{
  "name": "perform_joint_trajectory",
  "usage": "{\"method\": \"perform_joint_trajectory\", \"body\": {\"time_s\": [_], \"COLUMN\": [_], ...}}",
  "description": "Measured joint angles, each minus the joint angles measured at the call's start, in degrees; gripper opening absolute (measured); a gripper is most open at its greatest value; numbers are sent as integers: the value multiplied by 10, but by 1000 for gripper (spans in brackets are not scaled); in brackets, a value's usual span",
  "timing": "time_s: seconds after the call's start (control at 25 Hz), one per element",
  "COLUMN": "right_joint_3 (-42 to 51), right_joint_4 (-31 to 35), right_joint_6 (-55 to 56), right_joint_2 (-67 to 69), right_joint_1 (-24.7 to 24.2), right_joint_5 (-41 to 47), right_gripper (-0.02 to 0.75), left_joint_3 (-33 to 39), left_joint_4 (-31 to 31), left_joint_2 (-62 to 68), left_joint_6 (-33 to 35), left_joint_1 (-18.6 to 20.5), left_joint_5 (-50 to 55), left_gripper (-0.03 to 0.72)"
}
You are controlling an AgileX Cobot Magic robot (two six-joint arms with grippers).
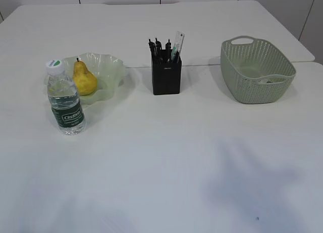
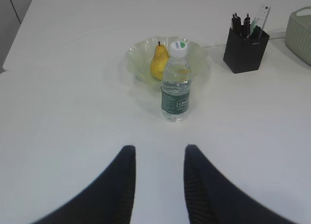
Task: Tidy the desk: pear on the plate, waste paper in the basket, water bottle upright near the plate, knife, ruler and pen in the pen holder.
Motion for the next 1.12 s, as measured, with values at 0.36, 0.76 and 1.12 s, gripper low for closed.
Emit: {"method": "perform_joint_trajectory", "body": {"time_s": [0.36,0.76,1.12], "right_joint_3": [65,105,204], "right_joint_4": [28,152,206], "right_joint_6": [-1,-70,-114], "right_joint_2": [-153,-311,-334], "right_joint_1": [0,0,0], "right_joint_5": [136,341,386], "right_gripper": [261,261,261], "left_joint_3": [0,0,-2], "left_joint_4": [-21,-22,-45], "left_joint_2": [-3,-42,-90], "left_joint_6": [0,14,66], "left_joint_1": [0,0,0], "left_joint_5": [0,6,166], "left_gripper": [239,239,239]}}
